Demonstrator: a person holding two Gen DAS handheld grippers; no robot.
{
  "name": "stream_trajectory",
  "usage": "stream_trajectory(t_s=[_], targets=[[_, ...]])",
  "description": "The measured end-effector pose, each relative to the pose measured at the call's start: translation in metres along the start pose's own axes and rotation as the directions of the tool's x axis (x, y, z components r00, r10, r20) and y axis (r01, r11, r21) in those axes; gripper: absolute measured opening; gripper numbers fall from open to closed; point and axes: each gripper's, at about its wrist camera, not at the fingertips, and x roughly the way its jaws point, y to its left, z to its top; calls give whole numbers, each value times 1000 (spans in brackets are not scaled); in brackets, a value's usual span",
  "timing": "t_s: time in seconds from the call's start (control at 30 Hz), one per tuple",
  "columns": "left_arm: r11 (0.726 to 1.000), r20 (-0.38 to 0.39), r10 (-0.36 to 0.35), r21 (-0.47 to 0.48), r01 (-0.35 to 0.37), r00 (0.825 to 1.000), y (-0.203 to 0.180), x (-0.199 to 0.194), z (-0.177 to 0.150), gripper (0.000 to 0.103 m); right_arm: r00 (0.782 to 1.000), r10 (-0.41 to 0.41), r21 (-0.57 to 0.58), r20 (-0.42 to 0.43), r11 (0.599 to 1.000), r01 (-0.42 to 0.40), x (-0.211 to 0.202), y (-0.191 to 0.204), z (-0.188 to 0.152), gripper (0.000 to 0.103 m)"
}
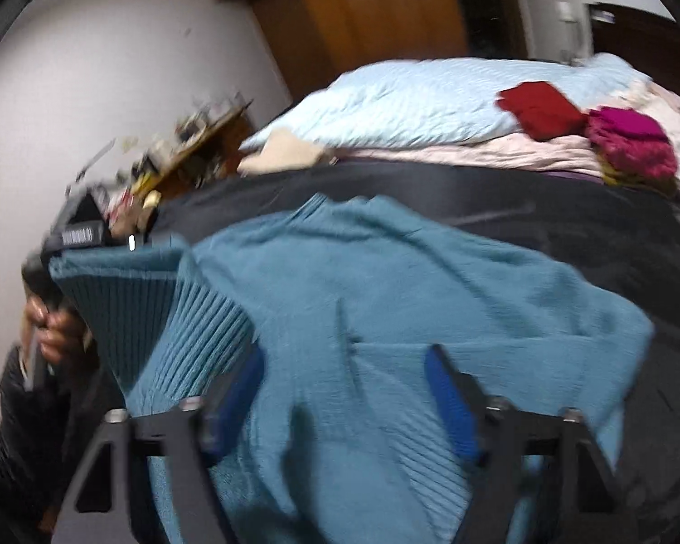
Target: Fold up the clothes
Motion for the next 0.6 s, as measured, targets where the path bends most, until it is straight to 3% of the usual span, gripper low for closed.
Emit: stream_trajectory(t_s=[0.07, 0.23, 0.27, 0.3, 0.33, 0.4, 0.5, 0.53, 0.6], targets=[[1000, 5, -9, 9, 9, 1000, -2, -6, -3, 27, 998, -5, -40, -57, 999, 3, 16, 8, 0, 47], [1000, 15, -24, 19, 23, 1000, -4, -12, -5, 31, 991, -43, -124, -127, 992, 27, 43, 21, -3, 43], [1000, 16, -23, 9, 23, 1000, -3, -11, -4, 31, 992, -42, -110, -122, 994, 28, 40, 21, -2, 38], [1000, 16, -22, -2, 22, 1000, -2, -10, -3, 31, 992, -40, -95, -118, 995, 29, 38, 20, -2, 25], [1000, 16, -20, -9, 21, 1000, -1, -9, -1, 31, 995, -40, -82, -96, 996, 32, 34, 19, 0, 18], [1000, 17, -6, -17, 6, 1000, 0, -5, 2, 31, 998, -40, -57, -51, 998, 37, 25, 18, 4, 17], [999, 28, 12, -50, -11, 1000, 5, -1, 7, 31, 986, -133, -2, 97, 991, 134, -8, 6, 19, 16], [998, 31, 19, -61, -17, 999, 7, 1, 9, 31, 975, -165, 36, 149, 986, 161, -22, -2, 26, 16], [996, 46, 12, -93, -8, 999, 13, 2, 12, 32, 923, -302, 75, 238, 953, 292, -40, -12, 37, 16]])
